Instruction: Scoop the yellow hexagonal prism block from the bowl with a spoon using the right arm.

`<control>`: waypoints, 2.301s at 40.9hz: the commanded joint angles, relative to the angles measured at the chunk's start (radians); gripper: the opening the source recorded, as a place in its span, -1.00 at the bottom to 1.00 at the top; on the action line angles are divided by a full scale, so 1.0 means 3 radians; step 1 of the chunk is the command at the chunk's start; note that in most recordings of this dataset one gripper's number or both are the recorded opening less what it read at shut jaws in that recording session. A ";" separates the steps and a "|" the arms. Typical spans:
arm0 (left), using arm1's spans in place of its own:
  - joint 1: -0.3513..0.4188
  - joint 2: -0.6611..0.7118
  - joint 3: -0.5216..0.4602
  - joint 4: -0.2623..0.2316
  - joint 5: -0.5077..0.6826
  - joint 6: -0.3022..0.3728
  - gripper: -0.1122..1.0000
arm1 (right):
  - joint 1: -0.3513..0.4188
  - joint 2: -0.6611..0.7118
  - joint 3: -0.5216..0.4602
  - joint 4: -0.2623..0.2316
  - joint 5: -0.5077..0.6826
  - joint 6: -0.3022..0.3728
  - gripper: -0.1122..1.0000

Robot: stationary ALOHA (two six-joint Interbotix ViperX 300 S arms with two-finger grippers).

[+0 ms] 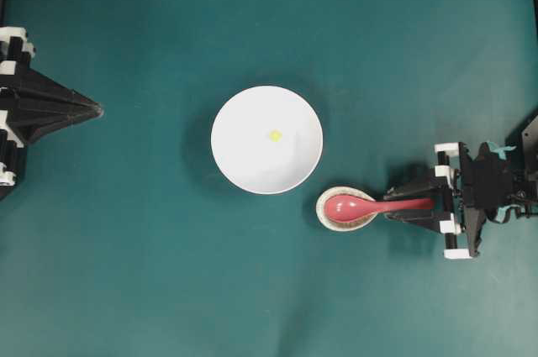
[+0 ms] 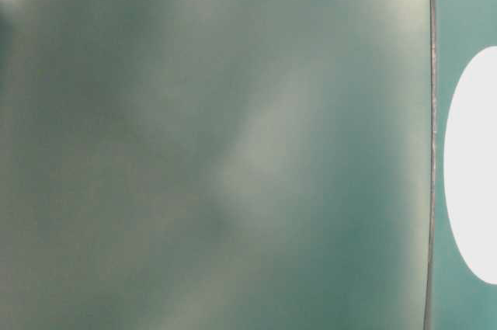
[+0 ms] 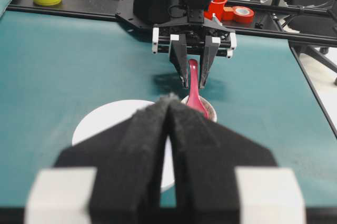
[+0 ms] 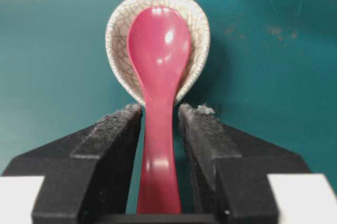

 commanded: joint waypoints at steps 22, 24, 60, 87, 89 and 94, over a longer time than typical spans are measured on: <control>0.0005 0.0015 -0.0092 0.0005 -0.0036 -0.0005 -0.82 | 0.0000 -0.0440 0.0005 -0.0020 0.0066 -0.0020 -0.38; 0.0005 0.0010 -0.0092 0.0005 -0.0051 -0.0005 -0.82 | -0.0015 -0.0547 0.0005 -0.0015 0.0164 -0.0026 -0.38; 0.0005 -0.0005 -0.0092 0.0005 -0.0128 -0.0005 -0.82 | -0.1304 -0.2337 -0.1094 -0.0020 0.3584 -0.0946 -0.38; -0.0041 -0.0015 -0.0097 0.0005 -0.0143 -0.0005 -0.82 | -0.2127 -0.1514 -0.2199 -0.0026 0.5205 -0.0915 -0.38; -0.0041 -0.0015 -0.0097 0.0005 -0.0148 -0.0005 -0.82 | -0.2163 -0.1437 -0.2291 -0.0026 0.5318 -0.0915 -0.38; -0.0041 -0.0015 -0.0097 0.0005 -0.0148 -0.0005 -0.82 | -0.2214 -0.1273 -0.2470 -0.0046 0.5548 -0.0910 -0.38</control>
